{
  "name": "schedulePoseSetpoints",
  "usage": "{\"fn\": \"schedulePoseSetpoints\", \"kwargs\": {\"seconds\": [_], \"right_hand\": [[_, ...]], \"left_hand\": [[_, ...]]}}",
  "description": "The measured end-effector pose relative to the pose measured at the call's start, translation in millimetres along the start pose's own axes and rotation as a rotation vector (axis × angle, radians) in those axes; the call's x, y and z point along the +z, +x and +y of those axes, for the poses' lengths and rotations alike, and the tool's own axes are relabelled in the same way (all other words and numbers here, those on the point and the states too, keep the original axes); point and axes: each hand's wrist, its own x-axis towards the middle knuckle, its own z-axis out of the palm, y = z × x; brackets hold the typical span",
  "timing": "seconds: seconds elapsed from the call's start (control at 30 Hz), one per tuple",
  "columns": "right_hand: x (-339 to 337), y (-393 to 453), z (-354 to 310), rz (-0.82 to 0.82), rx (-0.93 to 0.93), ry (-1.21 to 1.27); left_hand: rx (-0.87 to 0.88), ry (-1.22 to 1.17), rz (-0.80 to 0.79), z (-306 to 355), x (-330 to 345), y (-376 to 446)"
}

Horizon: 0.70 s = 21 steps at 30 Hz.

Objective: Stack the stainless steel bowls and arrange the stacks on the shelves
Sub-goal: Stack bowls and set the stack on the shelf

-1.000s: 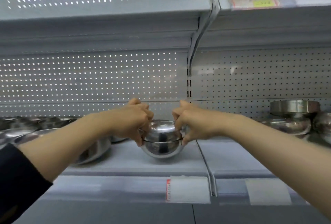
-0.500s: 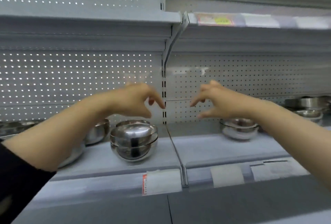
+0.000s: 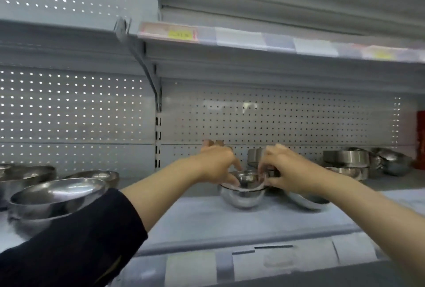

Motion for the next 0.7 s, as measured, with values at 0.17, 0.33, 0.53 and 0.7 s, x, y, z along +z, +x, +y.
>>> {"fn": "schedulePoseSetpoints", "kwargs": {"seconds": [0.17, 0.33, 0.53, 0.7], "right_hand": [[4, 11, 17, -0.089, -0.107, -0.033], [7, 15, 18, -0.067, -0.274, -0.062], [10, 13, 19, -0.057, -0.296, -0.094], [12, 12, 26, -0.073, -0.262, -0.083]], "left_hand": [[0.016, 0.104, -0.05, 9, 8, 21], [0.053, 0.259, -0.049, 11, 10, 24], [0.072, 0.26, -0.044, 8, 15, 20], [0.028, 0.212, -0.085, -1, 21, 18]]}}
